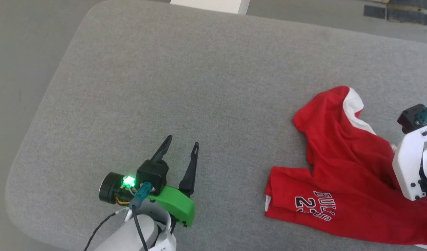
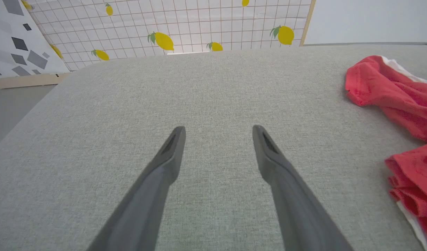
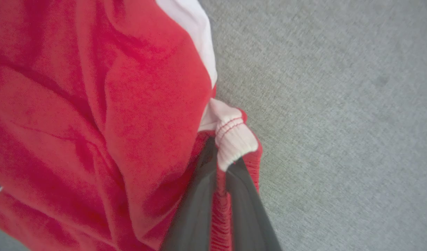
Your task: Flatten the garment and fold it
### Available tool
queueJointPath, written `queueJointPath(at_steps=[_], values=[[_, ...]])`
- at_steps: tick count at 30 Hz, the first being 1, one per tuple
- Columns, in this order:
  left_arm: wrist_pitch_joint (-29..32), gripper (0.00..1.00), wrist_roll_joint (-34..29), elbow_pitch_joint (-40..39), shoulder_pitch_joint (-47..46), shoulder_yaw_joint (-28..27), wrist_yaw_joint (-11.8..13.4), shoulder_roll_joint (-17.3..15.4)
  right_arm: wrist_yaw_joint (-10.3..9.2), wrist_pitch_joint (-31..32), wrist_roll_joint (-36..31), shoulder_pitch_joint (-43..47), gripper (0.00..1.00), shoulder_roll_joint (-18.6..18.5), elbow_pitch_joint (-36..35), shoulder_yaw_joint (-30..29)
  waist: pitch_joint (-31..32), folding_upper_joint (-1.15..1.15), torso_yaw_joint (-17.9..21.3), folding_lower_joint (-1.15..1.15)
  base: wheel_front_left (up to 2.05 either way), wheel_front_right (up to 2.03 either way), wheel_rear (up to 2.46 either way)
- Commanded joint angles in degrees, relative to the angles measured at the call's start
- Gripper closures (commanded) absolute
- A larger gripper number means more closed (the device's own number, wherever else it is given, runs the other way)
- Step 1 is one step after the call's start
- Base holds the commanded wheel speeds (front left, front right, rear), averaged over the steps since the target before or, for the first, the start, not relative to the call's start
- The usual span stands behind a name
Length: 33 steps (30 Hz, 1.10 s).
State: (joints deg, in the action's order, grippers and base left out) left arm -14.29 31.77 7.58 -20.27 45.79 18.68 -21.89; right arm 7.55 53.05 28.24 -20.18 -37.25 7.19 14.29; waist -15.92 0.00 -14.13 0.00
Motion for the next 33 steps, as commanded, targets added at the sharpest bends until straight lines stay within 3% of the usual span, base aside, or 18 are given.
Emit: queueJointPath(at_steps=[1,7,13,27,33], values=[[-0.32,0.0,0.29,0.35,-0.23,-0.11,-0.27,-0.24,-0.06,-1.18,0.46,-0.75,1.0,0.26,-0.48,0.1,1.58,0.0,0.99,0.0,0.0,0.0,0.0],[-0.22,0.0,0.82,0.48,0.82,0.0,-0.15,-0.7,-0.06,-5.0,0.38,-2.03,1.0,-1.07,-2.9,-3.86,3.39,0.0,1.74,0.0,0.0,0.0,0.0],[-0.16,0.0,0.55,-0.51,0.1,0.34,-0.25,-0.48,-0.06,-6.67,-2.84,-7.08,1.0,-1.03,-1.79,-9.5,1.13,0.0,0.61,0.0,0.0,0.0,0.0],[-0.5,0.0,-0.88,-0.58,-2.5,0.93,-0.67,3.14,-0.06,-13.12,-18.08,-23.59,1.0,1.04,13.31,-20.34,-6.82,0.0,-6.01,0.0,0.0,0.0,0.0],[-0.63,0.0,-1.55,-0.08,-2.79,0.54,-1.23,4.29,-0.06,-16.21,-22.42,-26.73,1.0,1.93,19.53,-20.48,-7.87,0.0,-7.22,0.0,0.0,0.0,0.0]])
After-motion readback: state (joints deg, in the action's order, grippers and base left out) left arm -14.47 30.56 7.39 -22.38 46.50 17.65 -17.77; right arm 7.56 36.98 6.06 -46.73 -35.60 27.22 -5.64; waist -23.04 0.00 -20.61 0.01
